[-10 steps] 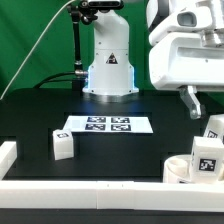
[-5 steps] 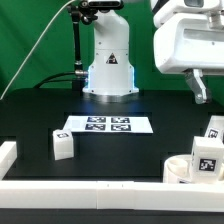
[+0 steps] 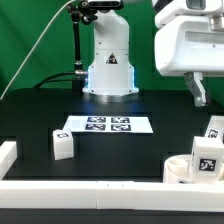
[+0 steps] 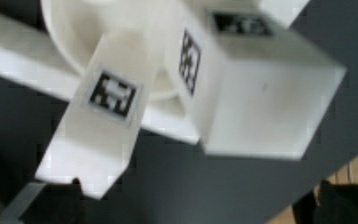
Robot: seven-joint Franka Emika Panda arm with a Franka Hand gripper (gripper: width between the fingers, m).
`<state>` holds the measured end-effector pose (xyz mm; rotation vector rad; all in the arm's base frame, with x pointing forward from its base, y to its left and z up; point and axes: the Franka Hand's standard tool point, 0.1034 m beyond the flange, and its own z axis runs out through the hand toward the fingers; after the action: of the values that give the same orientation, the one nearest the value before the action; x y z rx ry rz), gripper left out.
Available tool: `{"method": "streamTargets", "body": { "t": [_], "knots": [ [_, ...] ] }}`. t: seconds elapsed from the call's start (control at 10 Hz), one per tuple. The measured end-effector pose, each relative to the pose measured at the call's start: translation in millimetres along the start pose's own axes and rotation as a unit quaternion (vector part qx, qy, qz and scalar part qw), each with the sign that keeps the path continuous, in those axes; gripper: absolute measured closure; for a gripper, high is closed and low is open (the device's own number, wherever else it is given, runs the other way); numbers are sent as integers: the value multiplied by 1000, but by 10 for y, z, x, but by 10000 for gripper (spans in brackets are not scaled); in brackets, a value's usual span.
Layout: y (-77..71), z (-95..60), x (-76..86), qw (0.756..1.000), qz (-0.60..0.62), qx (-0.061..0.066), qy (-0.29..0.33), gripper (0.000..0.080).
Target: Assemble stool
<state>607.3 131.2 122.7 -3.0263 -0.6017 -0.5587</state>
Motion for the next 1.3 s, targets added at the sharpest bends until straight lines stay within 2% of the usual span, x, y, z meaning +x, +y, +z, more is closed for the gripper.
{"method": "streamTargets", "body": {
  "t": [0.2, 0.3, 0.6, 1.0, 1.2, 1.3],
  "knots": [
    [-35, -11, 26, 998, 3, 15, -58, 150],
    [-81, -18, -28, 994, 8, 25, -105, 150],
    [-115, -20, -50, 982, 3, 40, -186, 150],
    [-101, 11, -54, 981, -41, 46, -182, 150],
    [-86, 18, -58, 977, -103, 55, -179, 150],
    [-66, 30, -33, 966, -187, 55, -169, 150]
  ]
}}
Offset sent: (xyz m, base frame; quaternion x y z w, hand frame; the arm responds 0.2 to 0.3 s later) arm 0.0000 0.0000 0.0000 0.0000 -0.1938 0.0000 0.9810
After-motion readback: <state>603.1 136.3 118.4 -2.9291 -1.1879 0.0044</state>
